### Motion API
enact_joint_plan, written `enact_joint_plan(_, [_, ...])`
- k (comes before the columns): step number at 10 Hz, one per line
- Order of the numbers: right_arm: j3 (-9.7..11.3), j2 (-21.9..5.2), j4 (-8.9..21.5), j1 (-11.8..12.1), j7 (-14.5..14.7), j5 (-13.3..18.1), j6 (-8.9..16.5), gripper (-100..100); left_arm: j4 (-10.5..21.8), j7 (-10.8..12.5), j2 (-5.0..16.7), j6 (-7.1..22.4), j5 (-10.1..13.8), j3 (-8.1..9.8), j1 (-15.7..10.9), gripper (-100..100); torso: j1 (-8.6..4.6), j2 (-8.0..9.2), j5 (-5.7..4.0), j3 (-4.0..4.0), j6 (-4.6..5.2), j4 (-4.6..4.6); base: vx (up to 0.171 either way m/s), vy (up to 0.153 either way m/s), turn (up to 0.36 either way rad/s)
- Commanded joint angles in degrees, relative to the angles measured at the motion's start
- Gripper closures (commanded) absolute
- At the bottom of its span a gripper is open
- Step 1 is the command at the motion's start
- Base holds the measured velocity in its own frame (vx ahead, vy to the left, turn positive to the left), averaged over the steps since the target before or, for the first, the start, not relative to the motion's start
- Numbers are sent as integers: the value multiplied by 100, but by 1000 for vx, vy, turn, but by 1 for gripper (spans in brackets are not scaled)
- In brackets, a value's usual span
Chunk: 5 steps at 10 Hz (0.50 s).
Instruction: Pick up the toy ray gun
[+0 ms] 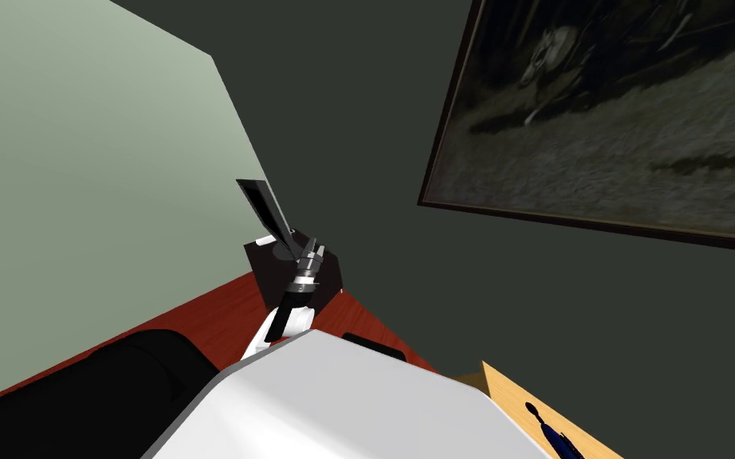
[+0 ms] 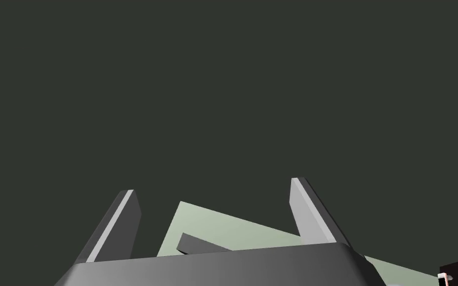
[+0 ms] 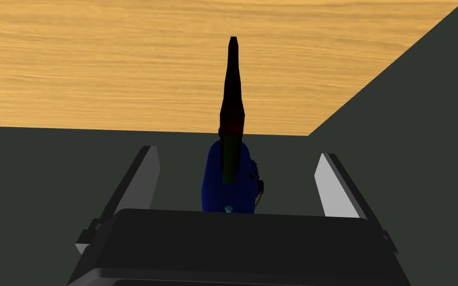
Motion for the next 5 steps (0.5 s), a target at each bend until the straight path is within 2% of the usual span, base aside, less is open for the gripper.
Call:
enact_joint_plan(1, [78, -52, 286, -286, -211, -16, 14, -100, 0, 0, 0, 0, 0, 0, 0, 0, 0, 0, 0, 0, 0, 0, -150, 16, 272])
enact_joint_plan(2, [78, -52, 365, -292, -211, -16, 14, -100, 0, 0, 0, 0, 0, -1, -1, 0, -13, 17, -9, 12, -13, 8, -123, 25, 139])
enact_joint_plan(3, [132, -88, 544, -490, -347, -27, 25, -100, 0, 0, 0, 0, 0, 0, 0, 0, -17, 15, -11, 12, -6, 8, -142, 39, 160])
enact_joint_plan(4, [132, -88, 610, -490, -347, -27, 25, -100, 0, 0, 0, 0, 0, 0, -1, 0, -14, 21, -10, 14, -9, 9, -98, 29, 89])
enact_joint_plan(5, [187, -124, 850, -689, -482, -38, 37, -100, 0, 0, 0, 0, 0, 0, 0, 0, -17, 10, -10, 9, -5, 8, -86, 31, 209])
